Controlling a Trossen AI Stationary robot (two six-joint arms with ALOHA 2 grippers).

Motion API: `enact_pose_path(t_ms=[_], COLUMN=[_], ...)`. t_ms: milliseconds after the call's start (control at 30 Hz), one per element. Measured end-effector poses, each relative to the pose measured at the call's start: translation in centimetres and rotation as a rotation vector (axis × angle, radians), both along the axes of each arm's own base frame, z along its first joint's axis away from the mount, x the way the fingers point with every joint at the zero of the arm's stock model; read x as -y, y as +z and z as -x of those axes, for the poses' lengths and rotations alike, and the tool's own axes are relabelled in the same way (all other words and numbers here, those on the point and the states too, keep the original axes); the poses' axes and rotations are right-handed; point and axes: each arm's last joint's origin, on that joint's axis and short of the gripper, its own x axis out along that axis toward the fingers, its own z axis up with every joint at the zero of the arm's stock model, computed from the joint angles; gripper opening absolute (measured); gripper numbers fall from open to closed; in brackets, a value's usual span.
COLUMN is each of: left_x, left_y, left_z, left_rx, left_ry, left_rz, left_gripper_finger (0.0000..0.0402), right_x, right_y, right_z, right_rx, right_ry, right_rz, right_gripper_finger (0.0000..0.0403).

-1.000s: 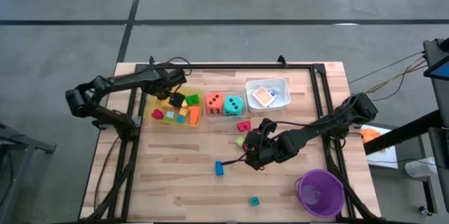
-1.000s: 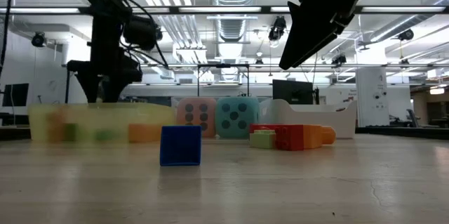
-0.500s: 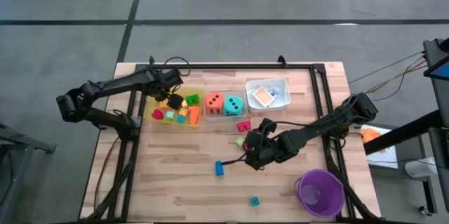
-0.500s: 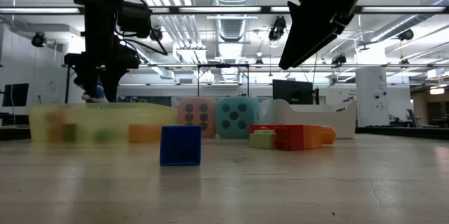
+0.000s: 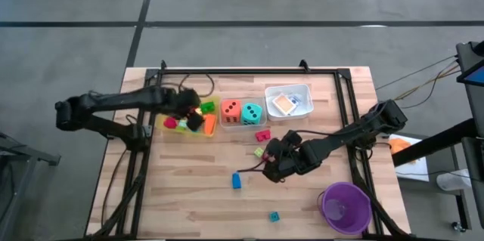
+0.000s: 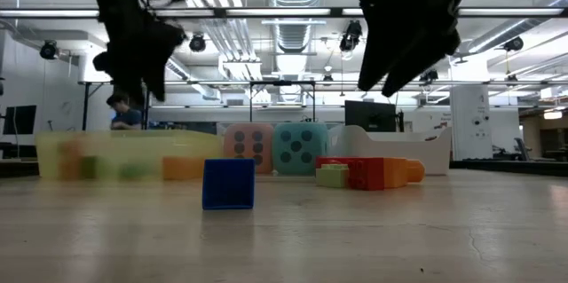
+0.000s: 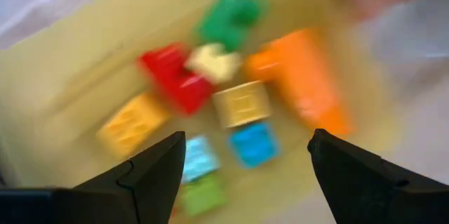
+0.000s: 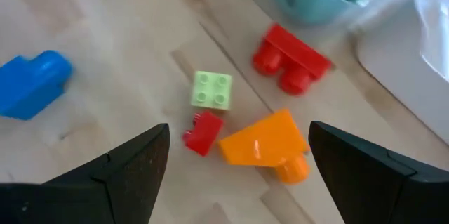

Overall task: Pick & Place Toys
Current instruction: Put the orange game piece into the yellow bin

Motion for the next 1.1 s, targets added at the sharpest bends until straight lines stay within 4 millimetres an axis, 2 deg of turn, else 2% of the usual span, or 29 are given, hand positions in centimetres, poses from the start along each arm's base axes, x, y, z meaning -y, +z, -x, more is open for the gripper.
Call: enact_pose_path(t_ms=[100, 300, 433, 533, 733, 900, 1100], left_x=[2.7, 8.0, 10.3, 10.8, 10.6, 10.5, 10.5], left_y=[0.9, 1.4, 1.3, 1.2, 1.3, 1.3, 1.2], left_z=[-1.0, -2.4, -2.5, -2.4, -2.5, -2.5, -2.4], left_rx=[0.122, 0.316, 0.414, 0.427, 0.418, 0.406, 0.398], left_ry=[-0.094, -0.183, -0.209, -0.222, -0.232, -0.254, -0.264], left_rz=[-0.041, -0.179, -0.292, -0.307, -0.323, -0.336, -0.335], left_gripper_finger=[0.0298, 0.0298, 0.0298, 0.0298, 0.0298, 0.0298, 0.0298], right_x=[0.7, 3.0, 4.1, 4.7, 5.8, 6.5, 7.0], right_y=[-0.2, -0.9, -1.6, -2.1, -3.2, -4.2, -3.9], right_z=[0.3, 0.7, 0.2, -0.1, -0.8, -2.0, -2.3], right_rx=[-0.028, -0.124, -0.150, -0.162, -0.153, -0.120, -0.097], right_ry=[-0.086, -0.348, -0.443, -0.513, -0.644, -0.652, -0.643], right_rz=[-0.020, -0.181, -0.252, -0.307, -0.362, -0.396, -0.356], right_gripper_finger=[0.0337, 0.0337, 0.0337, 0.0337, 0.0337, 0.0337, 0.0337])
